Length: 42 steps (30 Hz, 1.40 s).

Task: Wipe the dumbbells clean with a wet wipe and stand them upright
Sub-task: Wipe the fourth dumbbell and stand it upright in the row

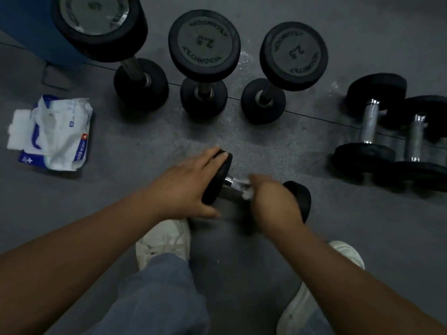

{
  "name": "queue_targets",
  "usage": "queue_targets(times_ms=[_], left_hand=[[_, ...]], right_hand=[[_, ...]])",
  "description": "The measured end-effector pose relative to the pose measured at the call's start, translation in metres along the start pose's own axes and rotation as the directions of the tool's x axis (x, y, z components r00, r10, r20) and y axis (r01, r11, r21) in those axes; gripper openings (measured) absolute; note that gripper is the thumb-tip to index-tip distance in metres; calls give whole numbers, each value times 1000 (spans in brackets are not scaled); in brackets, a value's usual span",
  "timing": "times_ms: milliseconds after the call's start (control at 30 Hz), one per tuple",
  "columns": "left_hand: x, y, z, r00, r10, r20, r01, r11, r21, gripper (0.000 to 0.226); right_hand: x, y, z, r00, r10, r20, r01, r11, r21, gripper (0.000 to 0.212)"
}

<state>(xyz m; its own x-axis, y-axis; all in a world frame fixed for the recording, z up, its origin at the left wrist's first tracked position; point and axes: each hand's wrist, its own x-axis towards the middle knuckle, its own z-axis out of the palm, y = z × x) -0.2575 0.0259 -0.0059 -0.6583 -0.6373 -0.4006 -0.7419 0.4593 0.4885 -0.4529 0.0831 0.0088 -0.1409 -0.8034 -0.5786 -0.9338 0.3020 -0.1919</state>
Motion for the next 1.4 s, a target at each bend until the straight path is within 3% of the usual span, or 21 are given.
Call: queue_targets(times_ms=[33, 100, 200, 267, 333, 433, 467, 533, 600, 700, 733, 800, 867, 933, 1000, 1033, 1100, 1133, 1267, 1333, 1400], left_hand=[[3, -1, 3, 1000, 8, 10, -9, 994, 110, 128], [11, -2, 4, 997, 53, -55, -40, 976, 212, 130], [23, -1, -7, 987, 106, -123, -79, 975, 206, 112], [31, -2, -18, 981, 153, -118, -125, 967, 221, 106], [41, -4, -27, 981, 181, -65, -161, 957, 242, 109], [55, -4, -36, 980, 197, -15, -186, 946, 267, 105], [57, -2, -38, 983, 181, 10, -176, 945, 276, 103], [59, 1, -41, 992, 93, 80, -113, 952, 283, 99], [55, 2, -39, 989, -34, 143, -2, 970, 242, 93], [41, -1, -23, 975, -148, 166, 148, 989, 15, 84], [33, -3, -18, 977, -164, 137, 176, 981, -84, 83], [18, -3, -8, 978, -206, -7, 199, 953, -230, 92], [4, 8, 8, 952, -216, -218, 156, 952, -263, 93], [-7, 28, 23, 938, -196, -287, 153, 974, -165, 104], [-9, 37, 33, 953, -180, -242, 182, 983, -14, 125], [-5, 34, 32, 959, -160, -235, 180, 982, 64, 129], [6, 23, 20, 965, -143, -220, 177, 974, 142, 124], [14, 17, 9, 972, -135, -193, 162, 978, 132, 121], [46, 2, -26, 989, -146, -1, 146, 989, -18, 120], [55, -5, -32, 986, -155, 61, 159, 985, -65, 123], [58, -8, -33, 984, -166, 66, 171, 981, -89, 126]], right_hand=[[5, 6, -3, 999, 41, -15, -41, 999, -18, 27], [2, -4, -2, 999, 19, -38, -23, 995, -99, 27], [1, -22, 3, 988, -124, -90, 122, 992, -31, 26], [9, -9, -4, 996, -26, -81, 27, 1000, 10, 22], [10, 1, -6, 993, 88, -74, -94, 993, -74, 25], [1, -11, -1, 997, -48, -57, 44, 997, -64, 28], [4, -10, -4, 996, -86, -28, 85, 996, -19, 24], [16, 5, -15, 999, -10, 41, 8, 998, 62, 19], [26, 11, -17, 1000, 30, 10, -30, 999, -36, 30], [19, -13, -6, 979, -172, 110, 178, 983, -47, 30], [17, -14, -3, 969, -220, 116, 223, 975, -16, 25], [22, 0, -9, 996, -91, 7, 90, 994, 58, 22], [26, 18, -4, 987, 13, -159, -15, 1000, -17, 26], [20, 6, 9, 973, -145, -180, 132, 988, -80, 29], [17, -3, 22, 927, -354, -128, 348, 935, -64, 38], [18, -1, 20, 934, -341, -106, 340, 940, -29, 40], [26, 12, 9, 973, -182, -140, 187, 982, 23, 39], [29, 17, 5, 980, -133, -149, 133, 991, -4, 37], [48, 14, -19, 967, -248, -63, 236, 960, -148, 22], [61, 21, -36, 990, -138, -27, 133, 981, -141, 19], [64, 13, -37, 994, -59, -87, 45, 988, -145, 22]])
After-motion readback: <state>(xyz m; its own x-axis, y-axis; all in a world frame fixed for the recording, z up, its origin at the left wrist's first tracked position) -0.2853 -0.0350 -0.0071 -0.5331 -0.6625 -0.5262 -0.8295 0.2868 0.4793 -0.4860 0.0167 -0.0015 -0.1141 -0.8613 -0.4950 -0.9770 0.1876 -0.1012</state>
